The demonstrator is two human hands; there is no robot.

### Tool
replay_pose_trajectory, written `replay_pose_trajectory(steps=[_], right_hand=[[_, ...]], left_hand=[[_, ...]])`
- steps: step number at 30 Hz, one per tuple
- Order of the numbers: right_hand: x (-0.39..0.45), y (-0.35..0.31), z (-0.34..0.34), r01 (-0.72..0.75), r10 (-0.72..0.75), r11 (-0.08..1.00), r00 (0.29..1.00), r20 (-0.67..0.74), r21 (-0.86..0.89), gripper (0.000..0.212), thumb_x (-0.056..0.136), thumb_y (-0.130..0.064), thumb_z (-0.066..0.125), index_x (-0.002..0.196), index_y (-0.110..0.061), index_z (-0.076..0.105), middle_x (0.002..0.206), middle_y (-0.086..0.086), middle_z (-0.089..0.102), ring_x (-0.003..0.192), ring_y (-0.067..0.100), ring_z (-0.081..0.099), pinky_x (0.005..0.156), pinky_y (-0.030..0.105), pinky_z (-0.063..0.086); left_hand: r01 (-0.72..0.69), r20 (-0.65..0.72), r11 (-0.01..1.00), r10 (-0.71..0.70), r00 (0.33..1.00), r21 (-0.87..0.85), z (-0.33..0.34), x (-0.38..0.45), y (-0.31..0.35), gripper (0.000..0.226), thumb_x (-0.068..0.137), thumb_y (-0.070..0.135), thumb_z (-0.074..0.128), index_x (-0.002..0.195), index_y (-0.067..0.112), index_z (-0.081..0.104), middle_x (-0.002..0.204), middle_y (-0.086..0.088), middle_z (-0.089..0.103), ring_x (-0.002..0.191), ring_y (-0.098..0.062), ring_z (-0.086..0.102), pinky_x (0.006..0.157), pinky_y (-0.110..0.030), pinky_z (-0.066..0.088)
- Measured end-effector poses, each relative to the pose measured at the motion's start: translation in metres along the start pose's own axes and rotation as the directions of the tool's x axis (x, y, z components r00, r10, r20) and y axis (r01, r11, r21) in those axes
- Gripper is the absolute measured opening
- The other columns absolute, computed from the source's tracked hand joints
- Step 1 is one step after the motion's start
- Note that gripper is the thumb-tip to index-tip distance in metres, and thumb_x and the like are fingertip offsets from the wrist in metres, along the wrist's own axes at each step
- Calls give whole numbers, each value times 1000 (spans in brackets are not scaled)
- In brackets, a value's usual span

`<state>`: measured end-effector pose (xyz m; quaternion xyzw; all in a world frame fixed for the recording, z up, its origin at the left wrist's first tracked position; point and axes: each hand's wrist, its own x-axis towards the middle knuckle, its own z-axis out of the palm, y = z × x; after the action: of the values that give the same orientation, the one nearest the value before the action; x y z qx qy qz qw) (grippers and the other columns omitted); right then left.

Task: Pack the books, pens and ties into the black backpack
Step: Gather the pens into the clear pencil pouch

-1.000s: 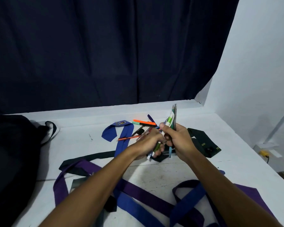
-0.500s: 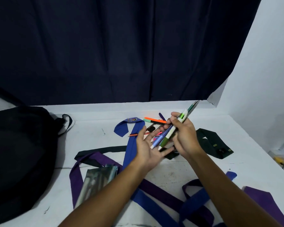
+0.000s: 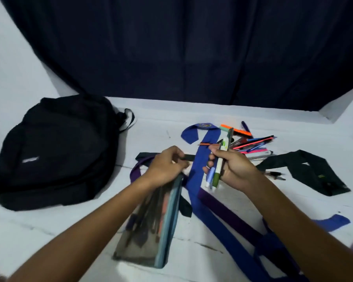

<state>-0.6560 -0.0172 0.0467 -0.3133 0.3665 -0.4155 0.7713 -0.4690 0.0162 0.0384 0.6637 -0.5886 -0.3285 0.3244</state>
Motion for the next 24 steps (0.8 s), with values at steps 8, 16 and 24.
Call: replay_pose_trajectory(steps=[8, 16, 24], right_hand=[[6, 28, 6, -223, 220, 975, 968, 117, 18, 15, 96, -5, 44, 110, -7, 48, 64, 5, 54, 50, 16, 54, 55, 32, 56], [4, 27, -9, -235, 233, 972, 969, 83, 16, 19, 94, -7, 47, 113, -7, 51, 69, 5, 54, 55, 16, 54, 61, 33, 56], [-22, 66, 25, -471, 506, 863, 812, 291, -184, 25, 87, 1, 47, 111, -5, 51, 77, 9, 56, 64, 18, 55, 68, 37, 55]], left_hand=[[-241, 227, 628, 105, 968, 739, 13, -77, -35, 77, 80, 71, 57, 141, 33, 30, 149, -5, 29, 135, -29, 28, 99, -44, 41], [-254, 335, 431, -123, 934, 866, 18, -78, -32, 48, 91, 34, 59, 138, 35, 49, 161, -15, -7, 141, -45, 22, 110, -49, 34], [77, 309, 902, -225, 924, 425, -48, -79, -33, 70, 78, 6, 76, 139, 28, 48, 109, 4, 61, 87, -14, 66, 68, -31, 58]])
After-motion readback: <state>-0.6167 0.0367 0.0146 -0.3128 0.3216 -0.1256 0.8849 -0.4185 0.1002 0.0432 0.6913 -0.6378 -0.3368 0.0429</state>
